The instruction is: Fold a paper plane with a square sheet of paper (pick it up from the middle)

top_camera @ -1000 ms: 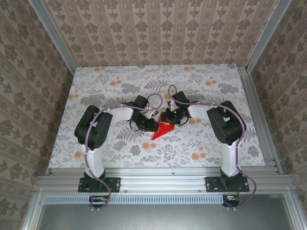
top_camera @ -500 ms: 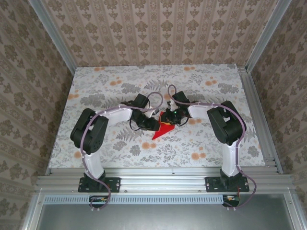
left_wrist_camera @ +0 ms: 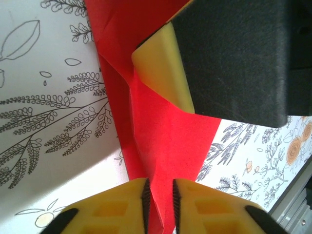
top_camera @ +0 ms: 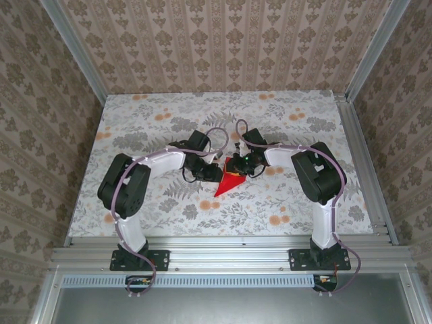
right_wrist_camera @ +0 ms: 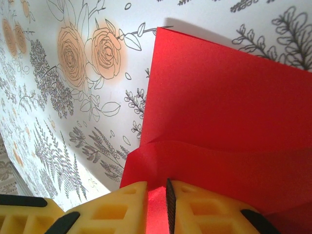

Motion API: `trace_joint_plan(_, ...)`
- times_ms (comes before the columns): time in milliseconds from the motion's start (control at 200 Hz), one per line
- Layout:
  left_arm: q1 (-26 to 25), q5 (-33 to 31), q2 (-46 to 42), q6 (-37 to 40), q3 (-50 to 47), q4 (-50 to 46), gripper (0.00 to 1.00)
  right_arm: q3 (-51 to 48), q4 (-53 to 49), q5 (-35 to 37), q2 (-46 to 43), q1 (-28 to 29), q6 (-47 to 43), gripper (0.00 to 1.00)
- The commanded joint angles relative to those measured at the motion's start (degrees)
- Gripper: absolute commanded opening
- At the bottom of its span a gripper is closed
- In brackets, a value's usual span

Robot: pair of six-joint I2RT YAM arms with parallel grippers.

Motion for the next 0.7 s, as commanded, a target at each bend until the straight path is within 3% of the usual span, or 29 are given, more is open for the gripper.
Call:
trace_joint_plan(0, -0.39, -0.07, 1.7, -0.07, 1.21, 0.15, 0.17, -0.66, -5.59, 2.74, 0.29, -0.07, -1.05, 0.22)
trace_joint_plan(245, -0.39, -0.46, 3.55, 0.08, 1.19, 0.4, 0.11, -0.13, -6.11, 2.51, 0.45, -0.07, -1.54, 0.23)
trace_joint_plan(695, -0.49, -0.25, 5.97, 0.57, 1.28, 0.95, 0.1, 0.27, -6.1, 1.89, 0.46, -0.07, -1.81, 0.22)
